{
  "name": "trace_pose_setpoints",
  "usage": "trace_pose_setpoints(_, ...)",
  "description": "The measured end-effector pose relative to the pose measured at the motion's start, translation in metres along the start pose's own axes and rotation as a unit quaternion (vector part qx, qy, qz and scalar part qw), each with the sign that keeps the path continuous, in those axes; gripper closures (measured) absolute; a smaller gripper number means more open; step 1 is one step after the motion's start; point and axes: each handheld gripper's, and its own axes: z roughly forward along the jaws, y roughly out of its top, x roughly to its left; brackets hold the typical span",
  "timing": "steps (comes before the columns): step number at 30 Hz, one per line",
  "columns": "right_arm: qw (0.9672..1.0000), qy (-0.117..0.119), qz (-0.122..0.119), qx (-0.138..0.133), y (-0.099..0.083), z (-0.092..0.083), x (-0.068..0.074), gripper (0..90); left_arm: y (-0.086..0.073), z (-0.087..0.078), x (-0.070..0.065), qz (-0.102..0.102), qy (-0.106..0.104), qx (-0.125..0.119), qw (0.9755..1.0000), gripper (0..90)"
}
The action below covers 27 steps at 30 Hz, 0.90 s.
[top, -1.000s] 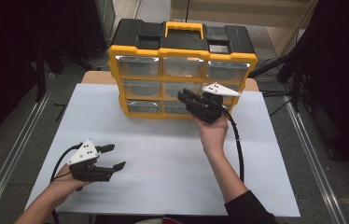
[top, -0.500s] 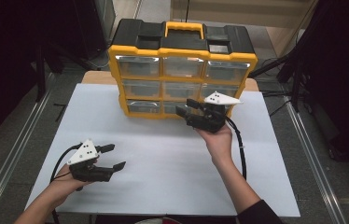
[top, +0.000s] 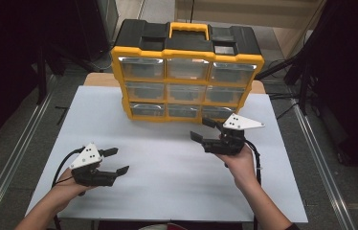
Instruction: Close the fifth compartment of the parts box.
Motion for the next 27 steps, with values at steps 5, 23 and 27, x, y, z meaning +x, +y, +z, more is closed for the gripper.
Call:
trace_pose_setpoints(5, 0.9999, 0.006, -0.004, 0.010, -0.012, -0.012, 0.004, 28.3, 0.000, 0.000, 0.000, 0.000, 0.000, -0.003, 1.0000, 25.7)
trace_pose_setpoints(23, 0.9990, 0.015, -0.018, 0.039, -0.045, -0.044, 0.005, 27.0, 0.000, -0.001, 0.001, -0.002, 0.006, -0.006, 1.0000, 25.7)
trace_pose_setpoints(27, 0.9987, 0.014, -0.026, 0.041, -0.049, -0.051, 0.005, 26.9, 0.000, -0.001, 0.002, -0.005, 0.007, -0.007, 0.9999, 25.7)
